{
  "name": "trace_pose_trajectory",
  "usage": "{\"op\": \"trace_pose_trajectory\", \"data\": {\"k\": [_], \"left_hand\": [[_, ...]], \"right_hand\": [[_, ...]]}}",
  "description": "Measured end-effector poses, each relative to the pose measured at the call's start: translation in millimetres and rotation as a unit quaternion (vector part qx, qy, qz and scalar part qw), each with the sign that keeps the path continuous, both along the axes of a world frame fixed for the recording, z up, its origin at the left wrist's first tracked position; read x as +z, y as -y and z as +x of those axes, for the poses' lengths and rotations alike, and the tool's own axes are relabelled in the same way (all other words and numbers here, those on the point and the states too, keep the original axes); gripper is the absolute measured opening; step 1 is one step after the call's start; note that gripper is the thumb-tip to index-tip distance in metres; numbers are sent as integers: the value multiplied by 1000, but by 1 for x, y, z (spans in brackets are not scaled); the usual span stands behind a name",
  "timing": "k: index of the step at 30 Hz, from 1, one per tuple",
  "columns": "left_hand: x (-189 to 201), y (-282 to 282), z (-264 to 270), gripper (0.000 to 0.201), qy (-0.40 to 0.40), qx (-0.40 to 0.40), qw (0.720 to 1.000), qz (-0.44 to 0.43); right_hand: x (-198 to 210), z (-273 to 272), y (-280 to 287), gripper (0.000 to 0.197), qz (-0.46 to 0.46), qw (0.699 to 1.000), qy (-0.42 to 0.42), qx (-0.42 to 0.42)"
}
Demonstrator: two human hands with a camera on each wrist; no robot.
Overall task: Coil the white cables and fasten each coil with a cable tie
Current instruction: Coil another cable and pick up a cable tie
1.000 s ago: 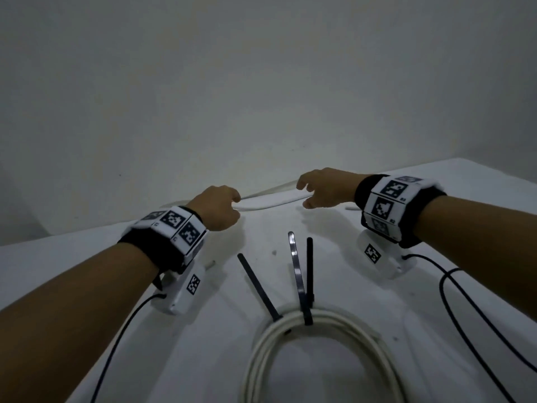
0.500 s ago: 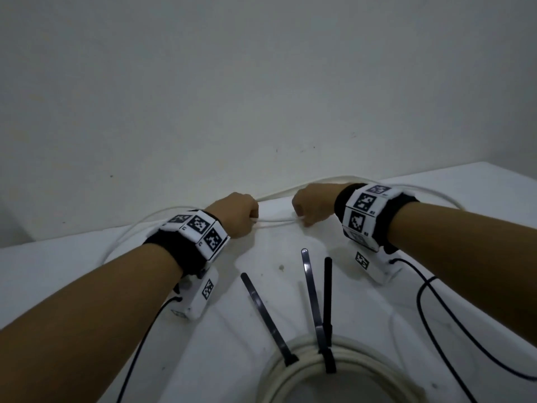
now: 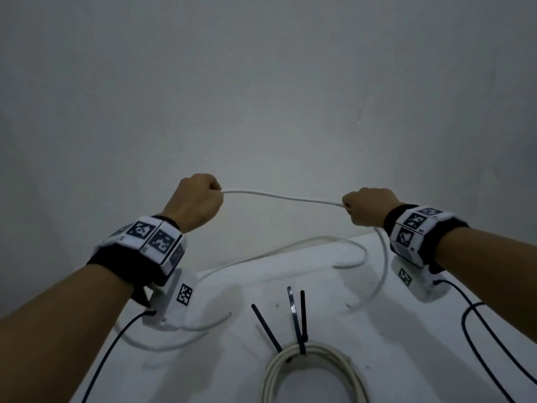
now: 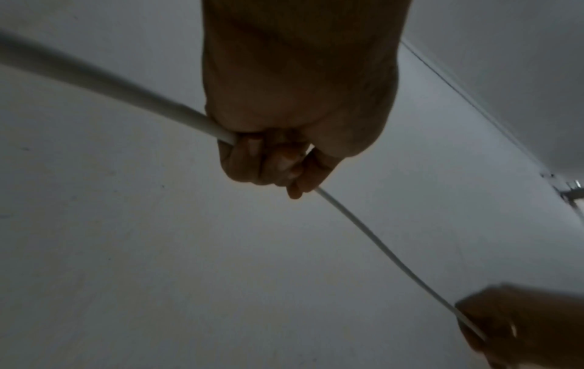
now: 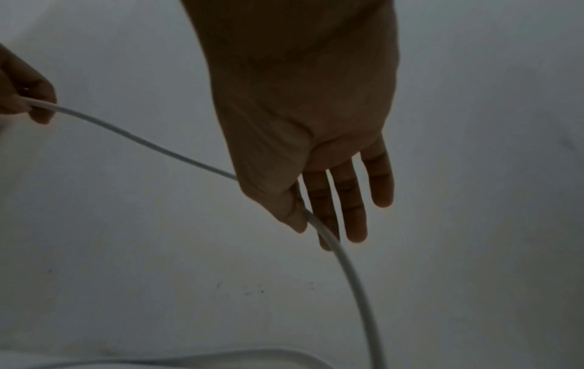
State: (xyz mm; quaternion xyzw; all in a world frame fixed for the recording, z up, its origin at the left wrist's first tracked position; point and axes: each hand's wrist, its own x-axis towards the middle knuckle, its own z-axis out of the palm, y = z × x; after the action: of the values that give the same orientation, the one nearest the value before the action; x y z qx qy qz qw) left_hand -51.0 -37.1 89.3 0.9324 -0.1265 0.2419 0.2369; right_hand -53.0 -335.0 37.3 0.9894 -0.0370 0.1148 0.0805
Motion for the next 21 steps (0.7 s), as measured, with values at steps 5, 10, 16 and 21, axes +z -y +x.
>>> {"op": "trace_pose_trajectory", "data": {"k": [5,10,16,21], "left_hand": [[38,-15,-73,26,-21,-9,980,-197],[41,-26,-148,34,-74,-75,950,-293],[0,-30,-220,27,-101,-120,890,-427],[-49,-27,-251,23,-82,-112,831,-538]], "right_hand": [[34,-71,8,13,108,994,-13,-29],[55,-145,-1,24,419,907,-21,43],[51,-226,-40,18,669,729,21,140],[22,-265,-95,16,801,582,11,139]]}}
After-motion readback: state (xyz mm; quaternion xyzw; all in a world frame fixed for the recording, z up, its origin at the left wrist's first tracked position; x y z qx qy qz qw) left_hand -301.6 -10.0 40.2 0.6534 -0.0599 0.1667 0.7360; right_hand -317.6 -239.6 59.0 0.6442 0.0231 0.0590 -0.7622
